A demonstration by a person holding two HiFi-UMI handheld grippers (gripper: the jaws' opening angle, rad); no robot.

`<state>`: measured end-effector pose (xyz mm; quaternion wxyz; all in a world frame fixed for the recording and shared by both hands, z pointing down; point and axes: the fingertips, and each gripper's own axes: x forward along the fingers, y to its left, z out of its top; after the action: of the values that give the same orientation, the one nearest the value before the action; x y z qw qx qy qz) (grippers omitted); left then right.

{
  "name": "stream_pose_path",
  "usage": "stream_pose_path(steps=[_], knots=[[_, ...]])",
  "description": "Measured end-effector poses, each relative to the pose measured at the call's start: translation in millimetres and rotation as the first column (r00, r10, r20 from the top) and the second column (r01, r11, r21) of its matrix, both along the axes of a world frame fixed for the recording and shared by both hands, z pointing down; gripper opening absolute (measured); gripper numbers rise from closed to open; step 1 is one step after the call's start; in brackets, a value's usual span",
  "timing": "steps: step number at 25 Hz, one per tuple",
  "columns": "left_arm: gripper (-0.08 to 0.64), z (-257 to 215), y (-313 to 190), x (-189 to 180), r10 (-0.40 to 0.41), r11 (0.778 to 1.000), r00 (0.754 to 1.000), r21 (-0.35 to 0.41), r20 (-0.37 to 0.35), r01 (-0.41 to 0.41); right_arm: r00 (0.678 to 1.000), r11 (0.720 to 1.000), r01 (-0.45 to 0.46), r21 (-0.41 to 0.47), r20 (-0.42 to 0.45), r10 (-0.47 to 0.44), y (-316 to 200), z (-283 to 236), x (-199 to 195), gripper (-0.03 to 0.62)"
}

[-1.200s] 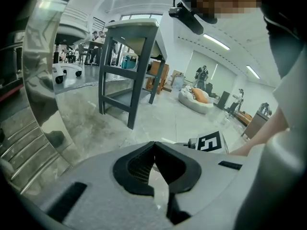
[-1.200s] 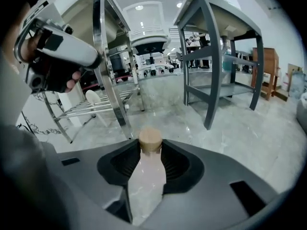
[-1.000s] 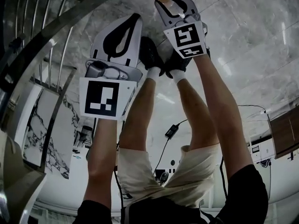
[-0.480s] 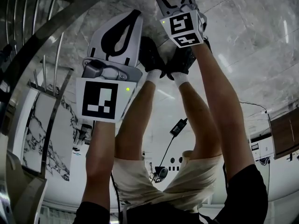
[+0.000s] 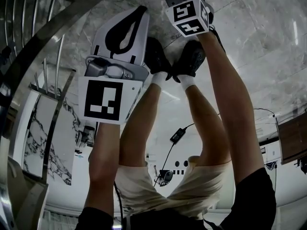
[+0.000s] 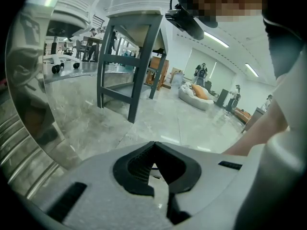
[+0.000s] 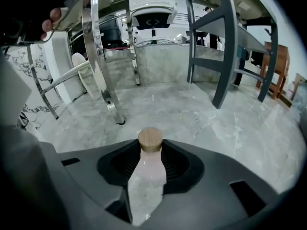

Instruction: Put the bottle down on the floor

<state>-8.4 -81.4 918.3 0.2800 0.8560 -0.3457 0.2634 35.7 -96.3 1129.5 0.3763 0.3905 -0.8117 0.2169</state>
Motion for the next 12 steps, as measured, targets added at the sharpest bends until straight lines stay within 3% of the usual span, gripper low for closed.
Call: stream_pose_path(steps=[12], knots=[[0.018, 4, 5, 1, 0.007, 1.0, 1.0, -0.006, -0.003, -0.007, 0.998, 0.999, 0.018, -0.026, -0.056, -0.02, 6, 15, 8, 0.137]])
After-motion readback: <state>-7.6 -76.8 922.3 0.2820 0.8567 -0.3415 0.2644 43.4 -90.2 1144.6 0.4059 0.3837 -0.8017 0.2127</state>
